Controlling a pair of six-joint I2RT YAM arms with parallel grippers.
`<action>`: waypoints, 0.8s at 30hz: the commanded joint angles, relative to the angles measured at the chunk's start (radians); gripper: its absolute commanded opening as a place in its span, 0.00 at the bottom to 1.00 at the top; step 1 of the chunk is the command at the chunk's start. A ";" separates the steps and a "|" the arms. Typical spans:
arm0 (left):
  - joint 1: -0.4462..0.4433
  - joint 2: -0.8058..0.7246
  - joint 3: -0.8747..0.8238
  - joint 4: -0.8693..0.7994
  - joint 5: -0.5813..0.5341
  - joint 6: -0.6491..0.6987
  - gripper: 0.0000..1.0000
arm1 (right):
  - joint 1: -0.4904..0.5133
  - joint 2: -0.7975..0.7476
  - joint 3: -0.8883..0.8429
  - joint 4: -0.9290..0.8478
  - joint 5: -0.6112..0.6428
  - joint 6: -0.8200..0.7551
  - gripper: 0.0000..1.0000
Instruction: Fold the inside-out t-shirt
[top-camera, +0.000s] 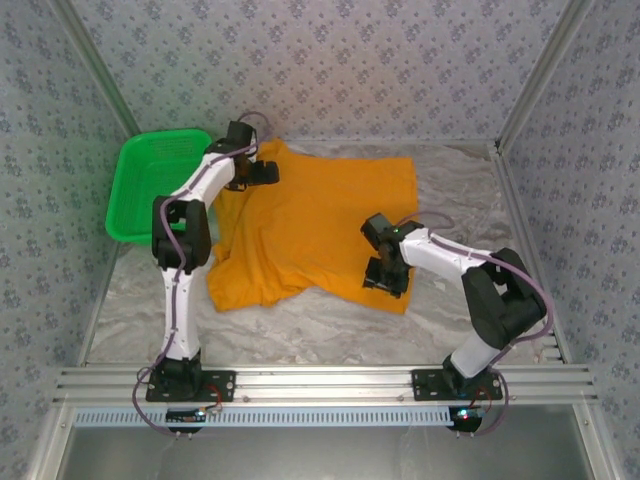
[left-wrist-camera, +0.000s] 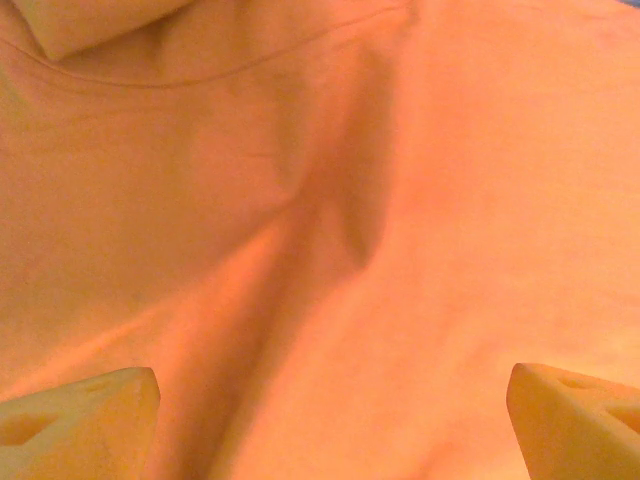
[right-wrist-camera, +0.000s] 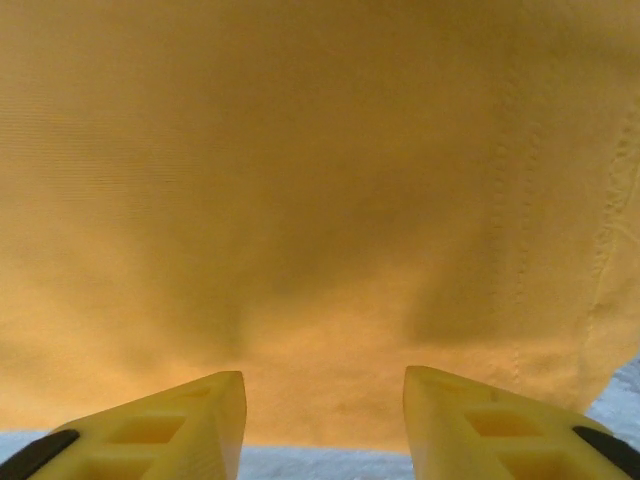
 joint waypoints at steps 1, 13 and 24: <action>-0.008 -0.084 -0.071 0.046 0.079 -0.024 0.89 | -0.042 0.004 -0.091 -0.008 0.028 0.119 0.24; -0.043 -0.228 -0.226 0.033 0.116 0.009 0.87 | -0.467 -0.190 -0.133 -0.121 0.416 -0.036 0.00; -0.041 -0.166 -0.239 0.068 0.076 -0.047 0.82 | -0.568 -0.214 0.120 -0.009 0.461 -0.204 0.42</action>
